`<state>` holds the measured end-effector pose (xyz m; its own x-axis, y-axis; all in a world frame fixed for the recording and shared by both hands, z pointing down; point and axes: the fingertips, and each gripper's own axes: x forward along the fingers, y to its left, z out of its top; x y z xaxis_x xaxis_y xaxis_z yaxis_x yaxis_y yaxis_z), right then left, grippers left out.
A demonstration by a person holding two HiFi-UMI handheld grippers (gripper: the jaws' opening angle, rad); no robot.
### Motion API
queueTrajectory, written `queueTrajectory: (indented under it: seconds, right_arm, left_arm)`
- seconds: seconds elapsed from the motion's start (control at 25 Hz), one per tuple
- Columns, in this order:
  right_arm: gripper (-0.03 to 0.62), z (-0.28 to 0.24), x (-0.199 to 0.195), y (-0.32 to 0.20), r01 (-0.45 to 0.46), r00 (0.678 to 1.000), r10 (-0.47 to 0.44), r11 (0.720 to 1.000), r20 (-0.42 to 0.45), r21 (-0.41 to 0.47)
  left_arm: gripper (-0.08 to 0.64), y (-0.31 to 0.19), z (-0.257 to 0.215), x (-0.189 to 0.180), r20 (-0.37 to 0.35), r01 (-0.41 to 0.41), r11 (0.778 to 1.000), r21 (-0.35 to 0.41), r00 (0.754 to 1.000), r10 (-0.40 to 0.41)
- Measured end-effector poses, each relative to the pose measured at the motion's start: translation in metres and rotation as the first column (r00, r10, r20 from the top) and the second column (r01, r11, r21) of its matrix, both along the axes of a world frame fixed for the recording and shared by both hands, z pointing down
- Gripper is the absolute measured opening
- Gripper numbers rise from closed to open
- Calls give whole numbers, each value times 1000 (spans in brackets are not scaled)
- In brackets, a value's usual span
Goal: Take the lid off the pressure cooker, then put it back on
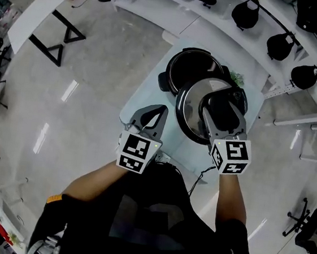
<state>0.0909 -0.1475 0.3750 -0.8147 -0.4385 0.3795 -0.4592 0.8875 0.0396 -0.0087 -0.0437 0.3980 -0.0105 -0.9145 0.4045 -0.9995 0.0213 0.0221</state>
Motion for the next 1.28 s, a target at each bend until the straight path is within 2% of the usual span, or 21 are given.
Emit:
queueTrajectory:
  seconds: [0.36, 0.64, 1.28]
  right_arm:
    - [291, 12, -55, -42, 128, 991, -128, 992, -50, -4]
    - [291, 30, -88, -70, 184, 979, -185, 983, -89, -26]
    - [293, 60, -125, -89, 263, 954, -272, 961, -129, -81]
  left_arm:
    - [6, -29, 10, -45, -8, 49, 999, -18, 999, -49]
    - [8, -49, 18, -73, -18, 67, 997, -43, 998, -68]
    - [7, -75, 39, -97, -36, 70, 994, -78, 997, -72]
